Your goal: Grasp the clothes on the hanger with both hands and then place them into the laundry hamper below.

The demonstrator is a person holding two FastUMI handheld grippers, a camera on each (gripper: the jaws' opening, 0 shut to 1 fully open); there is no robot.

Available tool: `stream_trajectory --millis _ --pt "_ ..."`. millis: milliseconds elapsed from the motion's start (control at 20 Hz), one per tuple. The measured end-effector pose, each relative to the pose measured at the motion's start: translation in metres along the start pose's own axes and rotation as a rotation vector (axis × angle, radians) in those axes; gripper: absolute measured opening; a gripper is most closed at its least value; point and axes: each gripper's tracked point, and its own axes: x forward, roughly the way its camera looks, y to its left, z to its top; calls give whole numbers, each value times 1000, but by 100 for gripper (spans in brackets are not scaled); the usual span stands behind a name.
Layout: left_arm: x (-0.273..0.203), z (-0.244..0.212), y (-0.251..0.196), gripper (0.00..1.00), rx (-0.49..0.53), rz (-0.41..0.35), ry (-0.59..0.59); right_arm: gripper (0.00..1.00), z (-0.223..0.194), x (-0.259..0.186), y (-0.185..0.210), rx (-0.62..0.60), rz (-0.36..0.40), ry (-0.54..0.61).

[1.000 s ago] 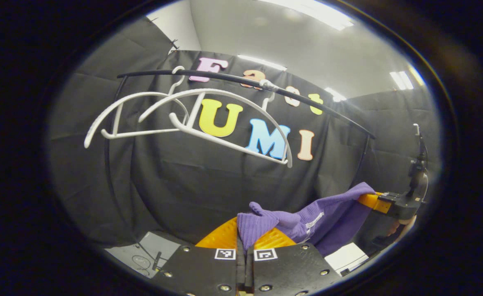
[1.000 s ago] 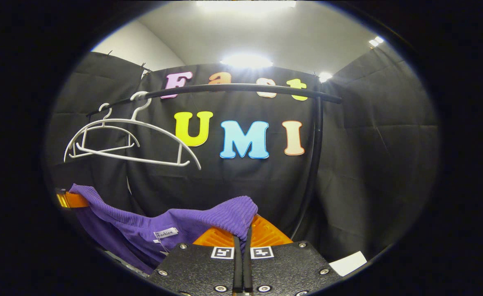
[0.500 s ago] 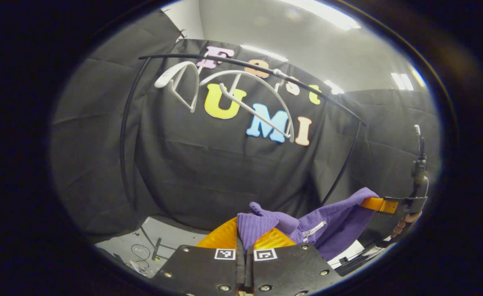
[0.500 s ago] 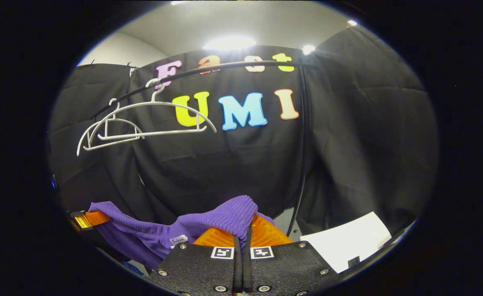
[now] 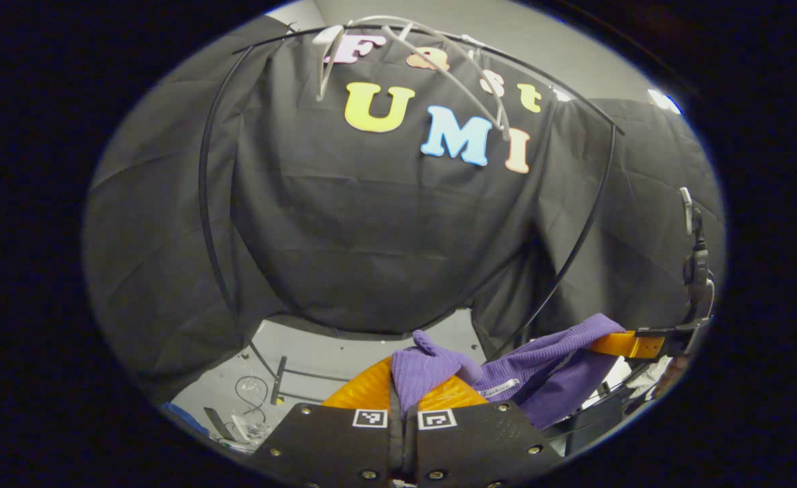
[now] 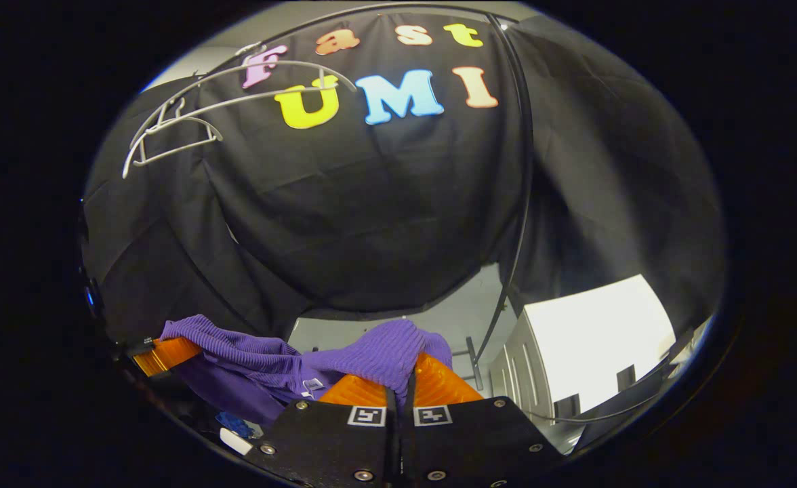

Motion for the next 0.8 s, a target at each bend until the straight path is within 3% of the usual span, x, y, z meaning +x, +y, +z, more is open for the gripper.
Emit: stream_trajectory --millis 400,550,800 --pt "56 -58 7 1 33 -2 91 1 -44 44 -19 87 -68 78" --pt "59 -82 8 1 74 2 131 2 -56 48 -11 56 -72 106" --pt "45 -98 14 1 54 6 160 2 -57 45 0 42 -50 125"
